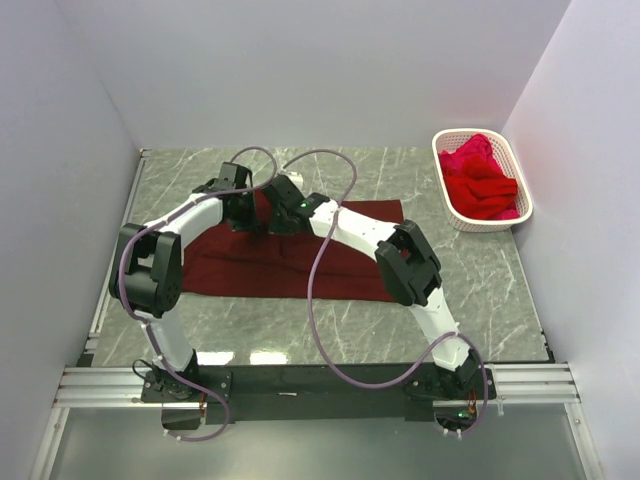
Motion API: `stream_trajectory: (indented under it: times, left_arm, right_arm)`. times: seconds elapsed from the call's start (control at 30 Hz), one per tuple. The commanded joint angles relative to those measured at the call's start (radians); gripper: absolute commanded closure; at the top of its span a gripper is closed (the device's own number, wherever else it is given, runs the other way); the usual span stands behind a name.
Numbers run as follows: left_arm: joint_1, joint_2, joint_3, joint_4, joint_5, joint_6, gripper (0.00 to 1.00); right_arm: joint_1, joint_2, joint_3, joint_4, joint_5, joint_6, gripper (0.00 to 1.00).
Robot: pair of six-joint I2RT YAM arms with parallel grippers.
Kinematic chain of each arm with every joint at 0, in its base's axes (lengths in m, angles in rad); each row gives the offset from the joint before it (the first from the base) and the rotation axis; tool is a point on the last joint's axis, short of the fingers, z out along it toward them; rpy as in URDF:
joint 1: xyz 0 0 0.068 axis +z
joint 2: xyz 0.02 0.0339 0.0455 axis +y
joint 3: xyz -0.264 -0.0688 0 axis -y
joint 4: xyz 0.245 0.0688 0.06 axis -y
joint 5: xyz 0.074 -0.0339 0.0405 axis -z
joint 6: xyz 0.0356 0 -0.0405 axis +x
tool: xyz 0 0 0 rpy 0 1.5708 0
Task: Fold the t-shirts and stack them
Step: Fold the tshirt
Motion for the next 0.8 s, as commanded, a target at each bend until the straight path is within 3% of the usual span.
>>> stream_trajectory:
  times: [0.0,0.4,0.77]
  left_arm:
    - [-0.021,-0.043,0.028,0.073,-0.096,-0.03,0.99]
    - [-0.041,-0.034,0.004,0.12,-0.293,-0.094,0.99]
    - [-0.051,-0.009,0.011,0.142,-0.35,-0.111,0.98]
  right_arm:
    - [0.005,0.033,0.044,0.05,0.054,-0.061,1.0]
    - [0.005,0.064,0.058,0.123,0.094,-0.157,1.0]
    - [0.004,0.081,0.074,0.171,0.131,-0.208,1.0]
